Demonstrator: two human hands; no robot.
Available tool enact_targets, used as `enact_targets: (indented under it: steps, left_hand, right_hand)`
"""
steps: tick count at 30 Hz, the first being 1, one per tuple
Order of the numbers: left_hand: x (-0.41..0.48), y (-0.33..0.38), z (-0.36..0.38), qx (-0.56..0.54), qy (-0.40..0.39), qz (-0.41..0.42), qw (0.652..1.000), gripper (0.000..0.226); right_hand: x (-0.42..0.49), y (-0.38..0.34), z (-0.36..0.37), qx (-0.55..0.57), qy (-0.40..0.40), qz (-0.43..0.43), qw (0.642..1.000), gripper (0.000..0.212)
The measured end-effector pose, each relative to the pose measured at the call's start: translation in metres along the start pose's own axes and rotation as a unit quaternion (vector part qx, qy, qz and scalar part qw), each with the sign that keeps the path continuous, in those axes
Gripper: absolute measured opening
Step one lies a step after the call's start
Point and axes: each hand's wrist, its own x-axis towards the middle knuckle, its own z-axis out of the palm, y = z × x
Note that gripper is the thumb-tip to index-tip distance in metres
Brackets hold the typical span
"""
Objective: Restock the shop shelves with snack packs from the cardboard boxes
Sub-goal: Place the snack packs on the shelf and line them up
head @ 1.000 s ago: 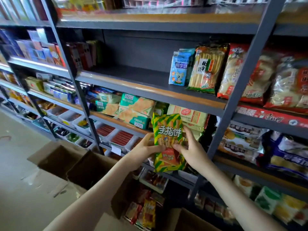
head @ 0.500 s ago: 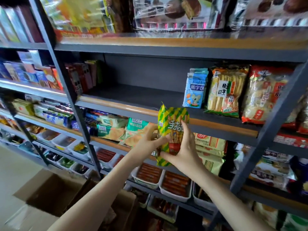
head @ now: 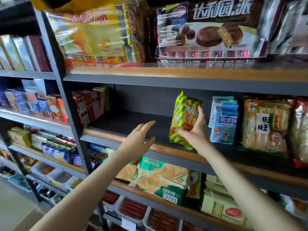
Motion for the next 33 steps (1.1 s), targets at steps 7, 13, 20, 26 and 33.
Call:
enact_targets:
  steps: [7,13,20,26,33]
  left_hand:
    - [0.086,-0.078,0.024,0.141,-0.039,0.067,0.987,0.059]
    - [0.127,-0.11,0.045,0.178,-0.126,0.062,0.974,0.068]
    - [0.169,-0.125,0.06,0.17,-0.331,0.067,0.926,0.089]
    - [0.187,-0.13,0.073,0.161,-0.382,0.066,0.908,0.092]
    - [0.175,-0.121,0.072,0.136,-0.356,0.059,0.923,0.08]
  right_hand:
    - [0.104,0.047,0.053,-0.176,0.094,0.113,0.973,0.115]
    - [0.142,0.084,0.057,-0.293,0.107,0.074,0.947,0.104]
    - [0.156,0.095,0.047,-0.547,0.069,-0.006,0.835,0.093]
    - [0.169,0.111,0.038,-0.626,-0.022,-0.053,0.778,0.1]
    - [0.172,0.115,0.042,-0.64,-0.013,0.003,0.768,0.115]
